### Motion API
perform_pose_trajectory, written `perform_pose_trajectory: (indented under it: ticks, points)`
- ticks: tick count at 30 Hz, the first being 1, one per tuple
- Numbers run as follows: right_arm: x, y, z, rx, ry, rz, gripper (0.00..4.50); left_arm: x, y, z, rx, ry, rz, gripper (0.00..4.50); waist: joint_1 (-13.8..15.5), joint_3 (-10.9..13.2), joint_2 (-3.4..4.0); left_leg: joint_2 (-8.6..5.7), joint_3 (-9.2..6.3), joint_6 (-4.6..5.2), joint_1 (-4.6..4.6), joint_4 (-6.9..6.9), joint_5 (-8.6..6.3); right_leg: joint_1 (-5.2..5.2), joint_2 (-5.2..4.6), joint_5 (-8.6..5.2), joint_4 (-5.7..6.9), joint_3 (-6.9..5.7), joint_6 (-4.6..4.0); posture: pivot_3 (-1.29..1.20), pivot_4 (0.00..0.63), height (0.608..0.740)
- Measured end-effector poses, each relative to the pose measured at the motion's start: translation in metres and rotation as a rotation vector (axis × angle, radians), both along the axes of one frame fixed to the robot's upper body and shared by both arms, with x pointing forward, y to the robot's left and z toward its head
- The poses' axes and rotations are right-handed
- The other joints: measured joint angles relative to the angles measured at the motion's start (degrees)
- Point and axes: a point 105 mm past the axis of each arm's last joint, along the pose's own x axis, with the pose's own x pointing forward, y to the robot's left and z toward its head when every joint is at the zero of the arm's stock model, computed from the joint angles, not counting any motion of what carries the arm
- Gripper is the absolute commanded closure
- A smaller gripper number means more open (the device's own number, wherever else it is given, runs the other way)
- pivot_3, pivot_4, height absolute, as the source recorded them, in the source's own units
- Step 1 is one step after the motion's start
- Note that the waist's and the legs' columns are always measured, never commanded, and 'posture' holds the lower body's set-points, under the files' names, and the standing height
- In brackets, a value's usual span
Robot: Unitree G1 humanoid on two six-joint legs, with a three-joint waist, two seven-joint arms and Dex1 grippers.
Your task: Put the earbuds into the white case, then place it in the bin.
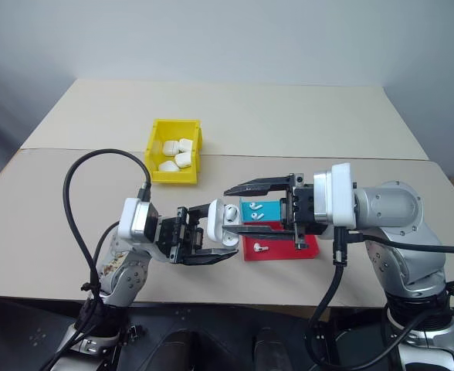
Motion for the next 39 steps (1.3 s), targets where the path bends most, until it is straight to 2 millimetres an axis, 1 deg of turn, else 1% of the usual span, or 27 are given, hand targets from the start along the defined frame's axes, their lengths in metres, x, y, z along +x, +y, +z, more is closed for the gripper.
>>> perform_pose_trajectory:
  ticks: [2, 4, 6, 8, 10, 12, 15, 18, 23, 27, 32, 39]
  points:
    - [0.001, -0.004, 0.000, -0.011, 0.002, -0.015, 1.92, 0.002, 0.003, -0.001, 0.012, -0.009, 0.026, 1.77, 0.0, 0.0, 0.00, 0.00, 0.00, 0.00, 0.00, 0.00, 0.00, 0.00, 0.00, 0.00, 0.00, 0.00, 0.00, 0.00, 0.150, 0.740]
    - [0.008, -0.013, 0.000, -0.041, 0.015, -0.063, 1.92, 0.005, 0.012, -0.003, 0.031, -0.022, 0.064, 1.77, -0.1, 0.0, 0.00, 0.00, 0.01, 0.00, 0.01, 0.00, 0.00, 0.00, 0.00, 0.00, 0.01, 0.00, 0.00, 0.00, 0.150, 0.740]
    - [0.023, -0.027, 0.001, -0.115, 0.032, -0.165, 1.92, 0.010, 0.032, -0.014, 0.086, -0.016, 0.133, 1.77, -0.4, 0.0, 0.02, 0.01, 0.04, 0.00, 0.08, -0.03, 0.00, -0.01, 0.00, -0.01, 0.02, 0.03, -0.02, 0.00, 0.150, 0.740]
    - [0.045, -0.041, 0.004, -0.227, 0.032, -0.294, 1.92, 0.011, 0.058, -0.032, 0.163, 0.005, 0.214, 1.77, -1.2, 0.0, 0.05, 0.02, 0.07, 0.00, 0.10, -0.06, 0.00, -0.04, 0.00, -0.02, 0.04, 0.06, -0.04, 0.00, 0.150, 0.740]
    - [0.064, -0.050, 0.004, -0.328, 0.028, -0.387, 1.92, 0.009, 0.075, -0.044, 0.207, 0.026, 0.274, 1.77, -1.4, 0.0, 0.04, 0.03, 0.07, 0.00, 0.10, -0.08, 0.00, -0.03, 0.00, -0.03, 0.00, 0.04, -0.05, 0.00, 0.150, 0.740]
    - [0.077, -0.049, -0.004, -0.416, 0.052, -0.395, 1.92, 0.004, 0.082, -0.052, 0.231, 0.029, 0.295, 1.77, -1.4, 0.0, 0.04, 0.03, 0.09, 0.00, 0.06, -0.08, 0.00, -0.04, -0.02, -0.03, -0.02, 0.04, -0.04, 0.00, 0.150, 0.740]
    - [0.099, -0.047, -0.023, -0.588, 0.078, -0.402, 1.92, -0.006, 0.089, -0.067, 0.285, 0.033, 0.311, 1.77, -1.4, 0.0, 0.05, 0.03, 0.09, 0.00, -0.01, -0.08, 0.00, -0.14, -0.02, -0.02, -0.02, 0.04, -0.04, 0.00, 0.150, 0.740]
    - [0.123, -0.041, -0.041, -0.768, 0.095, -0.422, 1.92, -0.010, 0.090, -0.074, 0.303, 0.031, 0.327, 1.77, -1.6, 0.0, 0.07, 0.04, 0.10, 0.00, 0.00, -0.08, 0.00, -0.16, -0.02, -0.02, 0.03, 0.03, -0.05, 0.00, 0.150, 0.740]
    - [0.152, -0.023, -0.066, -0.945, 0.079, -0.408, 1.92, -0.011, 0.082, -0.078, 0.269, 0.040, 0.362, 1.77, -1.4, 0.0, 0.07, 0.04, 0.11, 0.00, -0.08, -0.08, 0.00, -0.19, -0.03, -0.01, 0.01, 0.02, -0.04, 0.00, 0.150, 0.740]
    - [0.162, -0.014, -0.080, -1.006, 0.064, -0.381, 1.92, -0.013, 0.078, -0.077, 0.263, 0.031, 0.374, 1.77, -1.2, 0.0, 0.10, 0.04, 0.11, 0.00, -0.12, -0.08, 0.00, -0.27, -0.04, -0.01, 0.06, 0.01, -0.05, 0.00, 0.150, 0.740]
    - [0.172, -0.004, -0.081, -1.038, -0.008, -0.362, 1.92, -0.015, 0.075, -0.079, 0.267, 0.038, 0.385, 1.77, -1.5, 0.0, 0.11, 0.05, 0.11, 0.00, -0.08, -0.09, 0.00, -0.27, -0.02, -0.01, 0.11, 0.01, -0.06, 0.00, 0.150, 0.740]
    - [0.178, 0.007, -0.098, -1.075, -0.013, -0.341, 1.92, -0.016, 0.074, -0.079, 0.264, 0.041, 0.411, 1.77, -1.6, 0.1, 0.14, 0.05, 0.12, 0.00, -0.06, -0.09, 0.00, -0.27, -0.02, -0.01, 0.16, 0.02, -0.06, 0.00, 0.150, 0.740]
